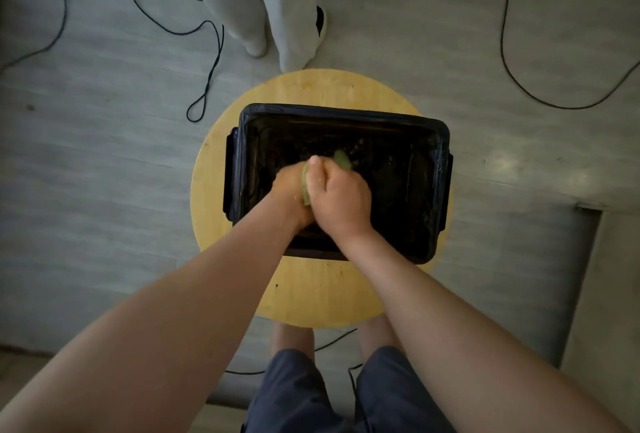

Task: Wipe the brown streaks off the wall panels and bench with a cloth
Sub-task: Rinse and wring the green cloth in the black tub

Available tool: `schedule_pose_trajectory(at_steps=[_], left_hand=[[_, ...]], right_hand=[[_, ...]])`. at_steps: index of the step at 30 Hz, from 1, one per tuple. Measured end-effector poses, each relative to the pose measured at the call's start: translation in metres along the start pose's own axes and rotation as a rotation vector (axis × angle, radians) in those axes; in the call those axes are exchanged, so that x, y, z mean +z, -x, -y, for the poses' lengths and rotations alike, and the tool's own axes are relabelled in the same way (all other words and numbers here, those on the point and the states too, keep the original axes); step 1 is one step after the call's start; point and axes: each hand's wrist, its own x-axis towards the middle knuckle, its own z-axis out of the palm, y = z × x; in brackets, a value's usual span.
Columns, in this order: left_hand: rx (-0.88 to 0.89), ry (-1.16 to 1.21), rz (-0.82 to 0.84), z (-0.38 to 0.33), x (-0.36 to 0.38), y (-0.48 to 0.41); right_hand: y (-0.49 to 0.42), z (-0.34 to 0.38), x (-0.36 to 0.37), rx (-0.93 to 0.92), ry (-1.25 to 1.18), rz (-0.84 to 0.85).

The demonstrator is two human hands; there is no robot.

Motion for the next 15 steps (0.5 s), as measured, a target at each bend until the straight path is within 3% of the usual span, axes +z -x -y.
schedule_pose_trajectory(at_steps=[3, 6, 8, 11, 15], left_hand=[[0.062, 0.291, 0.089, 0.004, 0.002, -0.006], [0.06, 0.281, 0.092, 0.014, -0.005, -0.002], [0.01, 0.335, 0.003, 0.016, -0.009, -0.005], [-0.034, 0.403, -0.15, 0.026, -0.012, -0.016], [-0.122, 0.45, -0.049, 0.03, -0.001, -0.025]], right_hand=[[-0.018, -0.038, 0.004, -0.065, 0.299, -0.017], [-0.031, -0.074, 0.005, -0.021, 0.441, -0.079], [-0.032, -0.081, 0.005, 0.225, 0.356, -0.034], [-0.027, -0.071, 0.012, 0.598, 0.173, 0.197], [-0.021, -0.04, 0.012, 0.525, -0.014, 0.402]])
